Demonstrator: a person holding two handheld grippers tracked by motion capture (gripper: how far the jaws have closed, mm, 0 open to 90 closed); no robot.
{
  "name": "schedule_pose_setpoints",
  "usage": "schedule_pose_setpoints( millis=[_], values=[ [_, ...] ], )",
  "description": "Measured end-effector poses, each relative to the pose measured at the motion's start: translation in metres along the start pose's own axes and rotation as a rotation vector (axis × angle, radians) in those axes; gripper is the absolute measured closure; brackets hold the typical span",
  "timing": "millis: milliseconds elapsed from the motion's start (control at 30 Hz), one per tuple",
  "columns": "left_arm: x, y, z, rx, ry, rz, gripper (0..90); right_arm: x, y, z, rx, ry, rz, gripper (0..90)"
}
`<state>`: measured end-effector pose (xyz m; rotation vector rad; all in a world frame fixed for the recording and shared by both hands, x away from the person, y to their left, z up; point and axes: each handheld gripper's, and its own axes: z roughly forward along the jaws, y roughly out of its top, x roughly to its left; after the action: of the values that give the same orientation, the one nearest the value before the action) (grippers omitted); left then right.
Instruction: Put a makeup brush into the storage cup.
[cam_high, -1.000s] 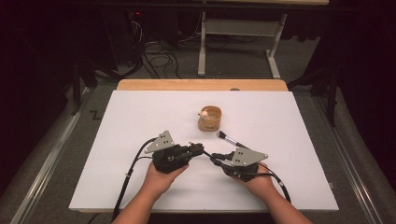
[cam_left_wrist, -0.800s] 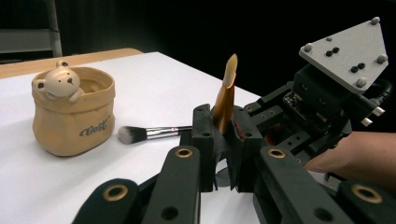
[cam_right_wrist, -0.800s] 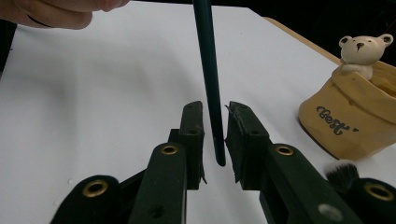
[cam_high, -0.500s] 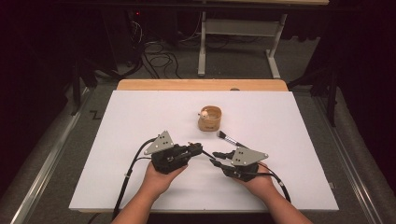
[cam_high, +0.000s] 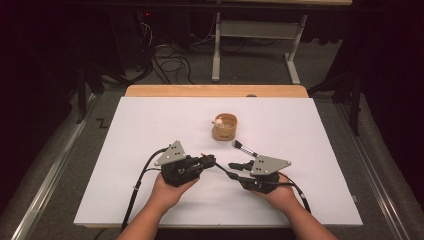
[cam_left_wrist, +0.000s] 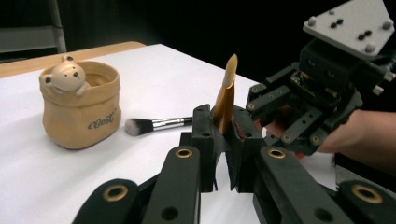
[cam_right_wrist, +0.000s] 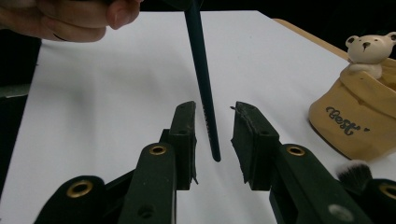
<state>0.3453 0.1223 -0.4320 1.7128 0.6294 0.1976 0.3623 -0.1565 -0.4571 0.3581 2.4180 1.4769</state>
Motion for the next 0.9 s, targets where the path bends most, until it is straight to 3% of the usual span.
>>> schedule_pose_setpoints(
  millis=[567,900],
  values=[
    [0.002,0.000,-0.005,0.025,-0.086,0.030,82.7,-0.001,0.007,-0.003,-0.002,0.133,0.036,70.5],
    [0.001,-0.001,-0.002,0.026,-0.100,0.029,82.6,-0.002,0.012,0.005,0.006,0.183,0.047,68.6]
  ],
)
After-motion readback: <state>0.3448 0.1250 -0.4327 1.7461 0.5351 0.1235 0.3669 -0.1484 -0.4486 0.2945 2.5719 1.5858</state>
